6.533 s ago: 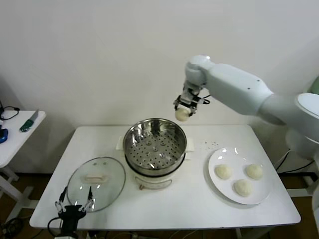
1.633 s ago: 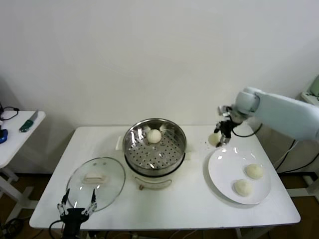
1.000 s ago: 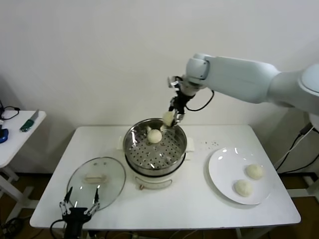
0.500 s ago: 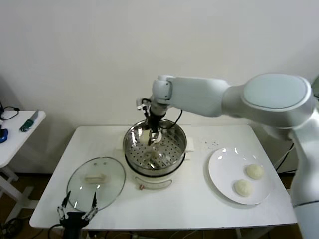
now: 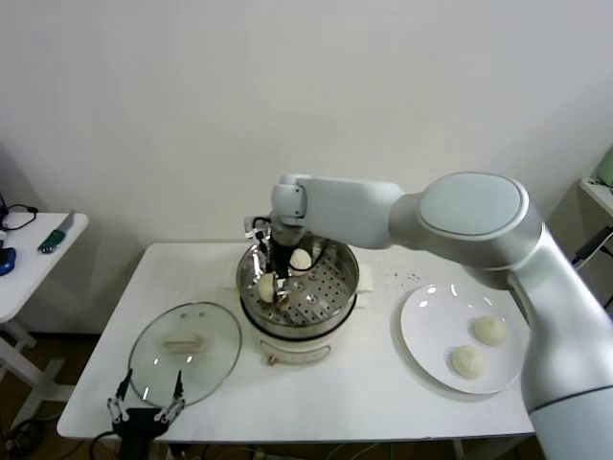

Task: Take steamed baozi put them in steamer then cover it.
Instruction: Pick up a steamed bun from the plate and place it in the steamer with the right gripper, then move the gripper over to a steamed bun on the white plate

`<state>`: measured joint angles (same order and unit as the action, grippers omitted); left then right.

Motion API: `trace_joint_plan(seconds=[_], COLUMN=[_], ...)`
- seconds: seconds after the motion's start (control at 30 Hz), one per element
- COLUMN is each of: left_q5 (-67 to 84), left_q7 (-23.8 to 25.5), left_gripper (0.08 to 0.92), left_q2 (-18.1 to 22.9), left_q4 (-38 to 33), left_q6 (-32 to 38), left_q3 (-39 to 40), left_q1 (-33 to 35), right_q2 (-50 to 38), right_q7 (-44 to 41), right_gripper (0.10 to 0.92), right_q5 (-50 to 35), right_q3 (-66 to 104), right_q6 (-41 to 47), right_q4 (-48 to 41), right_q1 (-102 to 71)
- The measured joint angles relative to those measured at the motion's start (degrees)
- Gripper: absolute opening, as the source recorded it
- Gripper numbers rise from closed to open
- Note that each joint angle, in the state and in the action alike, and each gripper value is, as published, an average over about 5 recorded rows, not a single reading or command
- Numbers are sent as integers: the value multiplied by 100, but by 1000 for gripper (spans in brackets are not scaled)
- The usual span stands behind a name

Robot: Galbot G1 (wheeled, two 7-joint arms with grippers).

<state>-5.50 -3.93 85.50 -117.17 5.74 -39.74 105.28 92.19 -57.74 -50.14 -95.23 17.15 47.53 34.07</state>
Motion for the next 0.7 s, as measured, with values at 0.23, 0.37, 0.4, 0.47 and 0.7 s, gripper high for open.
trace_joint_plan(seconds=[0.23, 0.37, 0.4, 0.47, 0.7], left_q5=[15, 14, 12, 7, 1], left_q7=[-8, -14, -15, -16, -21], left_gripper=[823, 823, 823, 823, 823], left_q2=[0, 0, 0, 0, -2], left_q4=[-12, -28, -36, -49, -78], left_q6=[-38, -60, -65, -77, -100], left_q3=[10, 31, 39, 51, 70], left_q1=[-19, -28, -30, -34, -37], right_q2=[-95, -343, -424, -614, -1620], right_q7=[-76, -124, -140, -169, -220], right_gripper=[823, 823, 823, 823, 823], right_q5=[57, 61, 64, 80, 356], right_q3=[19, 47, 47, 33, -82], right_q6=[-17, -30, -37, -57, -101], right_q4=[108, 316, 387, 556, 1361], right_q1=[118, 336, 406, 565, 1097])
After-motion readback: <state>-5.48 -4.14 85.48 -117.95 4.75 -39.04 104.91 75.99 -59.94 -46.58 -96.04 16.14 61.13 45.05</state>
